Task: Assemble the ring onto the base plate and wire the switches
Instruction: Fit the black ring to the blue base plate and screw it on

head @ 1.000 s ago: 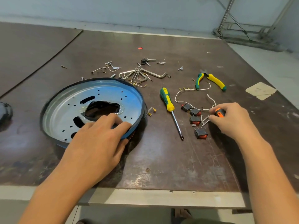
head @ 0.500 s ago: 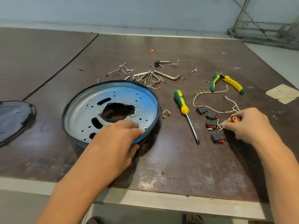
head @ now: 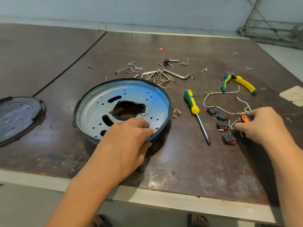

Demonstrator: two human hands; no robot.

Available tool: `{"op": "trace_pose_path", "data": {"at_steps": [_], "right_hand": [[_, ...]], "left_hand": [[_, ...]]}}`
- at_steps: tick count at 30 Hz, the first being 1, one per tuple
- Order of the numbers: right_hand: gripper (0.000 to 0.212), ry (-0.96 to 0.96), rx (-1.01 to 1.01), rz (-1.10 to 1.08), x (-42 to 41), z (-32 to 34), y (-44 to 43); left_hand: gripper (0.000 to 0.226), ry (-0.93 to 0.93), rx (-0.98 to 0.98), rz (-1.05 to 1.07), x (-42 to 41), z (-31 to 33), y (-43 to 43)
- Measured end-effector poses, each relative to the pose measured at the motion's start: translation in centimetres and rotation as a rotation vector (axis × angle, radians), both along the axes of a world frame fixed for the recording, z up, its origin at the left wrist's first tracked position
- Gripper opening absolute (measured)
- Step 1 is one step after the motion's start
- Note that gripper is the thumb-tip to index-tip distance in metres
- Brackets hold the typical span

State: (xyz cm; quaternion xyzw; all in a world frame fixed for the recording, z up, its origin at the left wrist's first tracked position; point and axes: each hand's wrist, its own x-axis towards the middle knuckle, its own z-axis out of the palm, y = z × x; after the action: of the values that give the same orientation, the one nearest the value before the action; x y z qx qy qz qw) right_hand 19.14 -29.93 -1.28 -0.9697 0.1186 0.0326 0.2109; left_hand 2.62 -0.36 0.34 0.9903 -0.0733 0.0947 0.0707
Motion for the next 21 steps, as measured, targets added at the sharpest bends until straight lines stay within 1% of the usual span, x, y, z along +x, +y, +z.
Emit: {"op": "trace_pose_path", "data": {"at_steps": [2, 4, 5, 8, 10, 12, 16, 19, 21], "right_hand": [[0.028, -0.103, 0.027, 0.039, -0.4, 0.5, 0.1], [0.007, -0.210, 0.118, 0.085, -1.1, 1.3, 0.3], [0.003, -0.252, 0.169, 0.112, -1.4, 1.7, 0.6], [0.011, -0.311, 0.387, 0.217, -2.8, 3.0, 1.7], [0.015, -0.305, 0.558, 0.307, -3.9, 4.0, 3.0], [0.014, -0.284, 0.661, 0.400, -4.9, 4.8, 4.4], [0.014, -0.212, 0.738, 0.595, -6.8, 5.1, 7.2], [0.014, -0.163, 0.722, 0.694, -7.6, 4.6, 8.7], [0.014, -0.144, 0.680, 0.760, -7.7, 4.5, 9.2]], "left_hand": [[0.016, 0.011, -0.018, -0.014, -0.1, 0.2, 0.0], [0.014, 0.030, -0.037, -0.020, -0.1, 0.3, 0.0], [0.014, 0.041, -0.041, -0.025, -0.2, 0.4, 0.0], [0.017, 0.069, -0.059, -0.052, -0.4, 0.6, 0.0], [0.019, 0.083, -0.080, -0.070, -0.6, 0.7, 0.0], [0.018, 0.102, -0.094, -0.106, -0.7, 0.7, -0.1], [0.023, 0.117, -0.129, -0.188, -0.8, 0.7, -0.4], [0.031, 0.131, -0.116, -0.226, -0.9, 0.8, -0.1], [0.032, 0.133, -0.102, -0.247, -1.0, 0.9, 0.4]]}}
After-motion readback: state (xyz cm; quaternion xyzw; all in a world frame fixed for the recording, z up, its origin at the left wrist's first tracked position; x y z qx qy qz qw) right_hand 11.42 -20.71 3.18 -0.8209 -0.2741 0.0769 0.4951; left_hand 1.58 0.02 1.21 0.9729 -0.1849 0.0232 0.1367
